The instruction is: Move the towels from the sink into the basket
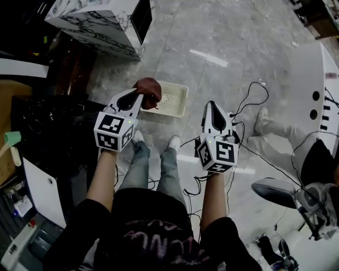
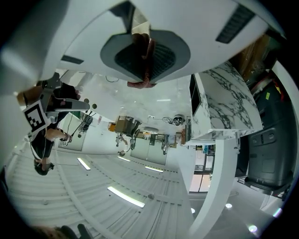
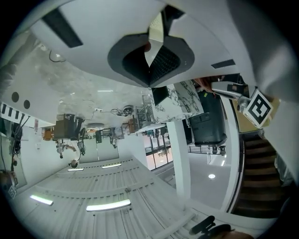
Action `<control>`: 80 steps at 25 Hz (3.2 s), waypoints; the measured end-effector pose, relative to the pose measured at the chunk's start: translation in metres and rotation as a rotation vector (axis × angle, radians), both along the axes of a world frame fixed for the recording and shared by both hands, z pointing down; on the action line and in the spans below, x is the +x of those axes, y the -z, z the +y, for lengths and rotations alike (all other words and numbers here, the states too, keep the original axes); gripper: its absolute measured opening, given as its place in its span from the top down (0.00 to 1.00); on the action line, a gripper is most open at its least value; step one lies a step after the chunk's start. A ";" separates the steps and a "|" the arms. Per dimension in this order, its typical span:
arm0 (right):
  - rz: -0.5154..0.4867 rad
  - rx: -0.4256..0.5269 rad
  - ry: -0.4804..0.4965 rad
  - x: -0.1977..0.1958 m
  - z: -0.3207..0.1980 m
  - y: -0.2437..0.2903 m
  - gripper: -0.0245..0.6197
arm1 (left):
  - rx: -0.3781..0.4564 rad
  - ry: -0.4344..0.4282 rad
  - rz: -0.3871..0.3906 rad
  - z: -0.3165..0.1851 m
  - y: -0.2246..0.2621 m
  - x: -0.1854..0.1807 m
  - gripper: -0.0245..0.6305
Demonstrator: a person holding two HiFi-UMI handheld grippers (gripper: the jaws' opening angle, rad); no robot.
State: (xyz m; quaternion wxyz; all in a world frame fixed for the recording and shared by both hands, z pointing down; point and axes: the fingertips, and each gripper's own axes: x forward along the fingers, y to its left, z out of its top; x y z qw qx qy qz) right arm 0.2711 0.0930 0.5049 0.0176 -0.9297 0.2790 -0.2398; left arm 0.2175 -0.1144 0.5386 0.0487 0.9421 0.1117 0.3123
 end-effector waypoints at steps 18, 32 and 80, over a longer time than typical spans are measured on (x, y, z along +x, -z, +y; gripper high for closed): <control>-0.157 -0.168 0.037 0.003 0.034 -0.278 0.94 | -0.021 -0.034 -0.165 0.032 -0.285 0.025 0.90; -0.266 -0.157 0.035 -0.010 0.039 -0.488 0.94 | -0.023 -0.034 -0.270 0.031 -0.500 -0.005 0.89; -0.080 -0.064 0.029 0.006 -0.001 -0.215 0.94 | 0.022 -0.039 0.022 0.033 -0.206 0.024 0.94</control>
